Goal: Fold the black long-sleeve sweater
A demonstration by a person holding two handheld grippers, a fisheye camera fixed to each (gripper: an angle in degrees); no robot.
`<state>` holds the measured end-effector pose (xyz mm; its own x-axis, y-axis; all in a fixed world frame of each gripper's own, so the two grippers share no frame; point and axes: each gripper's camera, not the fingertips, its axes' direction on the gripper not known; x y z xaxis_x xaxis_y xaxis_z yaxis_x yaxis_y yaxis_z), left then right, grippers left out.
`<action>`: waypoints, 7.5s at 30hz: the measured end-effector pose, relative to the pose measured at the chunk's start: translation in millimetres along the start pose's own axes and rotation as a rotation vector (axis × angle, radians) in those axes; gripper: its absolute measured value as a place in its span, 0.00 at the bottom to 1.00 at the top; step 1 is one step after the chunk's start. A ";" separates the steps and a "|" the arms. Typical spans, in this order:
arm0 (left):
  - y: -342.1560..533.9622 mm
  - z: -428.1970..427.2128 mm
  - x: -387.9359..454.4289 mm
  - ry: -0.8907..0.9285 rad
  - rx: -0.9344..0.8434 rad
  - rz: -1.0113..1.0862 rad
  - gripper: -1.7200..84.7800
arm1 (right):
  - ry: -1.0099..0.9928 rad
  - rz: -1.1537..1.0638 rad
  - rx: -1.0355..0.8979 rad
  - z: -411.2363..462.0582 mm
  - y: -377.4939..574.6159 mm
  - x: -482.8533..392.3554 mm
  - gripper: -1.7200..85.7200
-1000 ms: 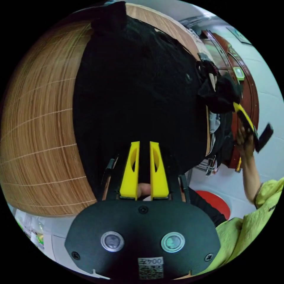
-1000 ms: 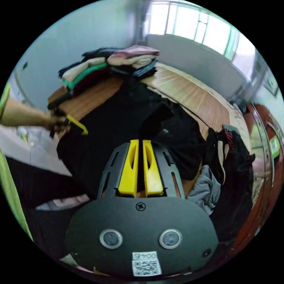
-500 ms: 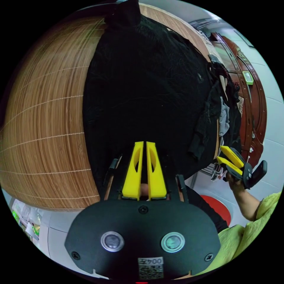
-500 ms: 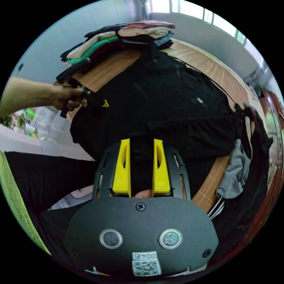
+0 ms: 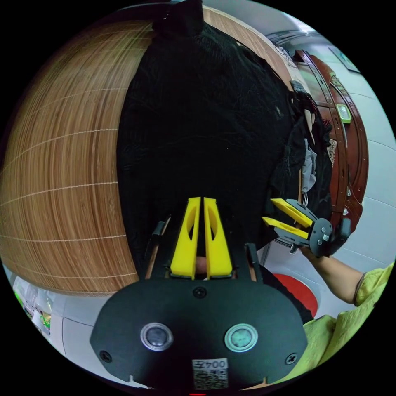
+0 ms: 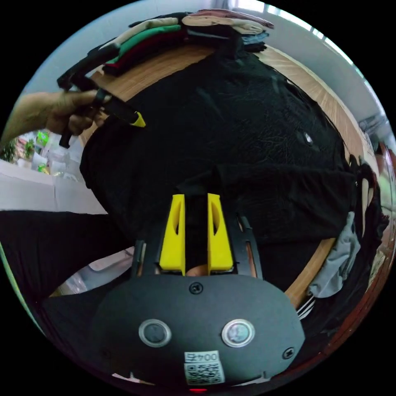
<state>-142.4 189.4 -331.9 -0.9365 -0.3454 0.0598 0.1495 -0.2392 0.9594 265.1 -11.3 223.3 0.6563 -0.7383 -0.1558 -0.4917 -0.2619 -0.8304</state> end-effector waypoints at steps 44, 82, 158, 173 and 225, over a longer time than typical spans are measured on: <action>-15.1 -24.5 2.1 -0.013 -0.003 -0.073 0.03 | -0.614 1.022 0.889 -379.6 248.4 503.2 0.07; -48.0 41.2 -118.9 0.113 -0.032 0.069 0.02 | -0.105 0.525 0.214 -117.3 -37.0 146.9 0.07; -125.9 206.3 127.2 -0.358 0.305 0.320 0.08 | -0.030 0.443 -0.031 -78.0 55.1 211.9 0.01; -177.7 76.2 104.7 -0.376 0.462 -0.039 0.12 | 0.226 0.188 -0.167 -70.4 -80.4 188.7 0.01; -158.2 -190.6 212.5 -0.530 0.139 0.206 0.07 | 0.131 0.047 -0.603 -1.3 -270.1 215.4 0.01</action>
<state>-304.6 -19.1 -523.5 -0.9289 0.1372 0.3440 0.3355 -0.0820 0.9385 538.5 -100.4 414.7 0.5695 -0.8175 -0.0859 -0.7801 -0.5045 -0.3699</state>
